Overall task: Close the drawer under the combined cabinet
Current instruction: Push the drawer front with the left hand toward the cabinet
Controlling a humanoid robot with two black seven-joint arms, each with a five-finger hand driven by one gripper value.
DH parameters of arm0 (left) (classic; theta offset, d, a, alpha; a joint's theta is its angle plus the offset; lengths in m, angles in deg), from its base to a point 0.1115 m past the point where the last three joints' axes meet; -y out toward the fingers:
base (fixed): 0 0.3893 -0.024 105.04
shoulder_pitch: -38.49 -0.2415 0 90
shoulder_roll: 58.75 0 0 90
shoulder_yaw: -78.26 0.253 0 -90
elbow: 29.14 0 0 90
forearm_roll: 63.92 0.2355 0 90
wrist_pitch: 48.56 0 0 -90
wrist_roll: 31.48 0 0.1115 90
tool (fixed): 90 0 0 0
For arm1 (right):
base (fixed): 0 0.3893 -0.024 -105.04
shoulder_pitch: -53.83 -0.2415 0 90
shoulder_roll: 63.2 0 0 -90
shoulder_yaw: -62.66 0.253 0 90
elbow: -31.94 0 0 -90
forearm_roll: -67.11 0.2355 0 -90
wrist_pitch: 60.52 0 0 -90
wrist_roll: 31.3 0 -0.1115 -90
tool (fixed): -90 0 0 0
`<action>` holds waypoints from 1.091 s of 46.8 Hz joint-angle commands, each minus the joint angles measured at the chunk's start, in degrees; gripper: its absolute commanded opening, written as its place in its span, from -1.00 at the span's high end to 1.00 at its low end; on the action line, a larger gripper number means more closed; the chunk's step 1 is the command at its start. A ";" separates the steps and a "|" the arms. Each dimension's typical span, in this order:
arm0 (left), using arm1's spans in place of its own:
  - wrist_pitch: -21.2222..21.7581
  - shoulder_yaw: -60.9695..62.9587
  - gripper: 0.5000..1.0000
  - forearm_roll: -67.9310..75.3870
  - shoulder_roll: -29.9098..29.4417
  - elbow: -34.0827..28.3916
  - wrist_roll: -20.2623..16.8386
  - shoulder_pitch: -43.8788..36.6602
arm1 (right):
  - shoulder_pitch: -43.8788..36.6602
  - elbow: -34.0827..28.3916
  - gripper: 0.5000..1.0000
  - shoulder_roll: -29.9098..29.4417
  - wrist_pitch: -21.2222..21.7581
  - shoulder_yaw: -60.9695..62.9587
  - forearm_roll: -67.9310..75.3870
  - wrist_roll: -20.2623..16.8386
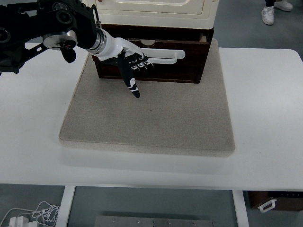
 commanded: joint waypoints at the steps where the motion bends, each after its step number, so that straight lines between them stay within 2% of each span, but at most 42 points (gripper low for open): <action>1: 0.02 0.00 -0.95 0.68 0.77 -1.30 -0.08 0.02 | 0.00 0.00 -0.81 0.00 0.00 -0.01 0.00 0.00; 30: 2.92 -0.17 -0.90 2.00 1.39 -3.76 -0.78 -0.07 | 0.00 0.00 -0.81 0.00 0.00 -0.01 0.00 0.00; 51: 3.19 -0.26 -0.90 2.00 1.21 -5.08 -1.22 -0.07 | 0.00 0.00 -0.81 0.00 0.00 -0.01 0.00 0.00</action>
